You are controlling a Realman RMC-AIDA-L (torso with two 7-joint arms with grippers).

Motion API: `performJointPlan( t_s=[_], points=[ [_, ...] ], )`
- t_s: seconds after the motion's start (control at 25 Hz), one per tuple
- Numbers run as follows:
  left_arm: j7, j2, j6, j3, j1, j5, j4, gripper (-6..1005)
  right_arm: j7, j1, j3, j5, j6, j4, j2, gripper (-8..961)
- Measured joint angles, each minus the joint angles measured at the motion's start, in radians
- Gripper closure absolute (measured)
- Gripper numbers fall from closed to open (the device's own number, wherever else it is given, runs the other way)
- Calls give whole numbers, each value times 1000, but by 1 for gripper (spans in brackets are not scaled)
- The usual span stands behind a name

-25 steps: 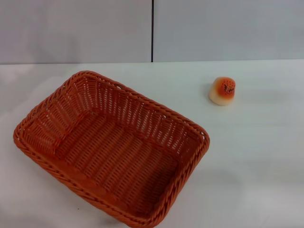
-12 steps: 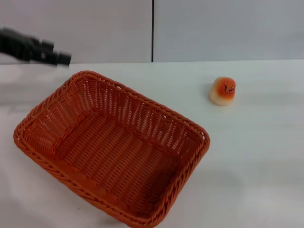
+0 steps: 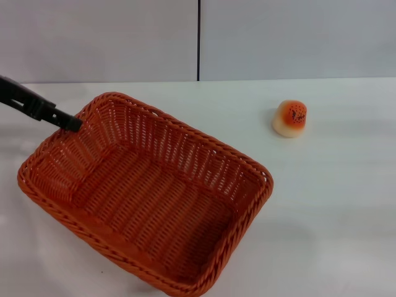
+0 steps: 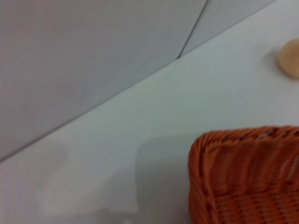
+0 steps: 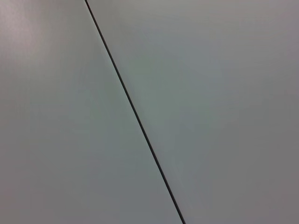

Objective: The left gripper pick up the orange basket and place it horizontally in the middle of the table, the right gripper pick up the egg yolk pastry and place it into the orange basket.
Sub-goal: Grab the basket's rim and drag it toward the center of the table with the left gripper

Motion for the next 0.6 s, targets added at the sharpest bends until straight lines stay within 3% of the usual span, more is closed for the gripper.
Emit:
performJointPlan(
  t_s=[0.6],
  points=[
    [-24, -68, -32, 8, -7, 173, -49, 199, 4, 0, -8, -1, 2, 26, 0, 434]
  ],
)
